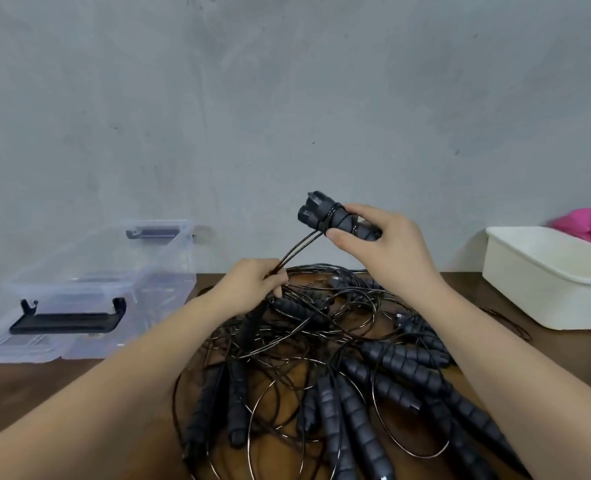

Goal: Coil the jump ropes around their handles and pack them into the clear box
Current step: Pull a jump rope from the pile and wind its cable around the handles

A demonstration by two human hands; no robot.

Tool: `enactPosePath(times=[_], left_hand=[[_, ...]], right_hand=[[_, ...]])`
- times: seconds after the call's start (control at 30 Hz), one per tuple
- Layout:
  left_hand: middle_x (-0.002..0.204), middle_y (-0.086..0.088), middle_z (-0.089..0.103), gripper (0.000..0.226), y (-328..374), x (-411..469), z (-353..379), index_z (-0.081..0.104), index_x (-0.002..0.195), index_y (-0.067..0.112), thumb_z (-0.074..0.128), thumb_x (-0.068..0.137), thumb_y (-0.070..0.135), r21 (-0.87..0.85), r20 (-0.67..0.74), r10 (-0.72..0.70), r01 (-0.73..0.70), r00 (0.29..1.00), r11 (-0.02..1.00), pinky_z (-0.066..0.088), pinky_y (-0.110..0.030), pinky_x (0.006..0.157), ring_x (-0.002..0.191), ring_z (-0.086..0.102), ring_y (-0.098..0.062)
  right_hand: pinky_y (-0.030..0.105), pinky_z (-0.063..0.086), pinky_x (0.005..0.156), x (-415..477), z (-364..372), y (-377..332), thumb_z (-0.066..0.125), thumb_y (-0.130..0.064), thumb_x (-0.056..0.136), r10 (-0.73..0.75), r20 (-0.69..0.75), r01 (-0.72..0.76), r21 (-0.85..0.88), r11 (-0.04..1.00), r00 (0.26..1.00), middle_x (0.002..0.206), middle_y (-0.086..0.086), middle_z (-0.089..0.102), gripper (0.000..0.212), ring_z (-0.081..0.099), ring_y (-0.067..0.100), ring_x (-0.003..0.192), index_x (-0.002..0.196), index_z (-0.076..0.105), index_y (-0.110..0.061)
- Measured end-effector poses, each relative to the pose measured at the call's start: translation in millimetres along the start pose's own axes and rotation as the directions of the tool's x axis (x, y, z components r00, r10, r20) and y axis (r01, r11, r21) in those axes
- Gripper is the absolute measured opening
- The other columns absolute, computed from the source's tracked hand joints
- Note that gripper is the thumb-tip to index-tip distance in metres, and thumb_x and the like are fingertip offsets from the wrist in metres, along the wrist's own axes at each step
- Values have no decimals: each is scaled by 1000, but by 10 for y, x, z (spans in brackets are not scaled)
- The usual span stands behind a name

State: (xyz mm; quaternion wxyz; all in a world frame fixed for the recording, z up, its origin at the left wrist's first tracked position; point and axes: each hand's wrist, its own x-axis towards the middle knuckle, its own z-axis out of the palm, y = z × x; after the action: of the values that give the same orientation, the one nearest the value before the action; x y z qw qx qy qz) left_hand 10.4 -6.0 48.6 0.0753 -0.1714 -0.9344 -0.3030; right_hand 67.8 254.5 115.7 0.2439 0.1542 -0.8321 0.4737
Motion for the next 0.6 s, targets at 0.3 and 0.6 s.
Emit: enactPosePath(times=[0.3,0.6], left_hand=[[82,11,79,23,88,157,-386,73,94,27,56,109,26,-55,-166,0,-9,986,998,44,-23,67,65,59,6],[70,-4,69,27,634,277,-994,73,104,13,49,112,23,-388,-311,9,-135,950,912,59,-36,70,66,70,-23]], right_hand=[[4,44,75,41,-76,-130,83,-51,89,-27,-19,27,-15,1000,999,93,-22,73,37,66,-1,94,124,75,-43],[-3,39,72,108,-77,-208,83,-50,89,-37,-74,41,44,998,997,97,-24,72,46,64,-15,90,133,72,-41]])
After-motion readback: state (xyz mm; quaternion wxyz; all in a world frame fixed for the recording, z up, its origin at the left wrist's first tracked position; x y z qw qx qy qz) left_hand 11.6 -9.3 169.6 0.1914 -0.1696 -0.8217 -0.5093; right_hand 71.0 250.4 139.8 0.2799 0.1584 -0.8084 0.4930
